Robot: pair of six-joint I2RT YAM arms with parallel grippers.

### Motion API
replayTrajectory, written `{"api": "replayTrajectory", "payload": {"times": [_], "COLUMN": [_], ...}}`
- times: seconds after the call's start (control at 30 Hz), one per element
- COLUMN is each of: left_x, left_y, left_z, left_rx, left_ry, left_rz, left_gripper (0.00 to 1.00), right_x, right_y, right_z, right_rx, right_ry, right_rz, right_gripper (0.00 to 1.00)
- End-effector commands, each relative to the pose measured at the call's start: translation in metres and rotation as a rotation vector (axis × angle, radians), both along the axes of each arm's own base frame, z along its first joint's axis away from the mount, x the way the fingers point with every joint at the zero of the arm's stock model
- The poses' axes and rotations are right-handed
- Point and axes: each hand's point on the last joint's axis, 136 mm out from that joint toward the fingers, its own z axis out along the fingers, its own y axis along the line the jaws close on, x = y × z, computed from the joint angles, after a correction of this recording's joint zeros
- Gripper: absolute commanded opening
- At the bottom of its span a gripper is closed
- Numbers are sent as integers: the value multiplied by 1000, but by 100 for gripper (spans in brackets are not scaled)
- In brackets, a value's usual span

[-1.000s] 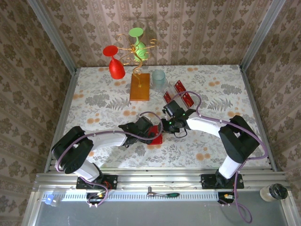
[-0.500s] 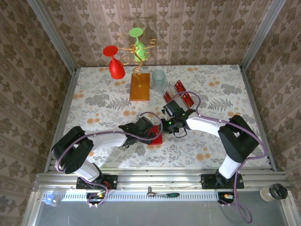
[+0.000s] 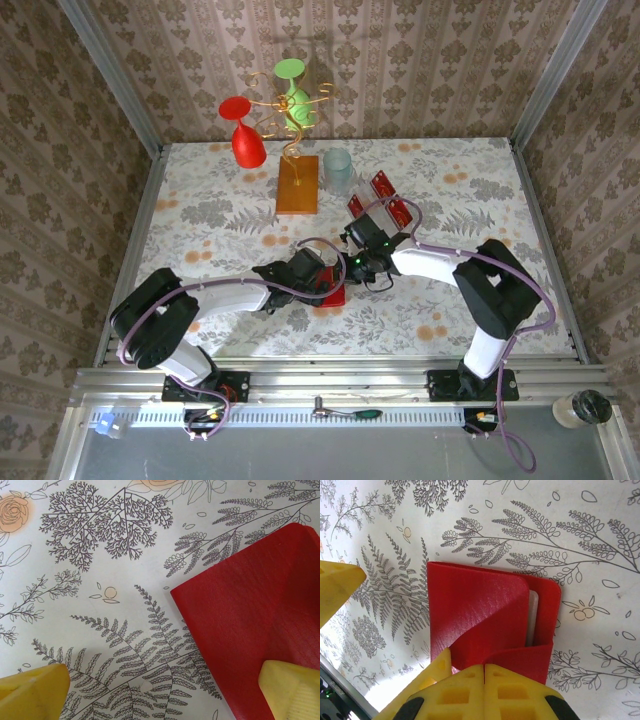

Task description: Put the credit cards into the card holder

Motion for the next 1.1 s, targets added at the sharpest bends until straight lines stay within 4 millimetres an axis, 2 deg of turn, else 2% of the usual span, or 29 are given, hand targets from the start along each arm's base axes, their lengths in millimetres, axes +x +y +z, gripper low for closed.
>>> {"api": "replayTrajectory", "payload": {"times": [0.0,0.27,0.53,0.7,0.83,1.07], "left_x": [-18,-19,-19,-19,-19,-19], "left_y": [12,11,10,10,10,9], "left_z": [-27,-27,-27,-27,-29,-29], "left_rx": [70,67,69,68,73,71], "left_ry": [72,70,72,73,75,76], "left_rz": [-15,-17,-18,-17,-19,-18], "left_gripper": [100,100,100,100,100,100], "right_x": [0,-11,-30,-39,-32,-2], "right_y": [10,6,-7,-16,-7,5], "right_z": [-3,-22,-46,-52,-40,6], "right_rx": [27,0,-41,-46,2,62], "right_ry": [20,60,103,103,71,-29], "right_rz": [10,8,0,-11,-3,-12], "right_gripper": [0,0,0,0,0,0]}}
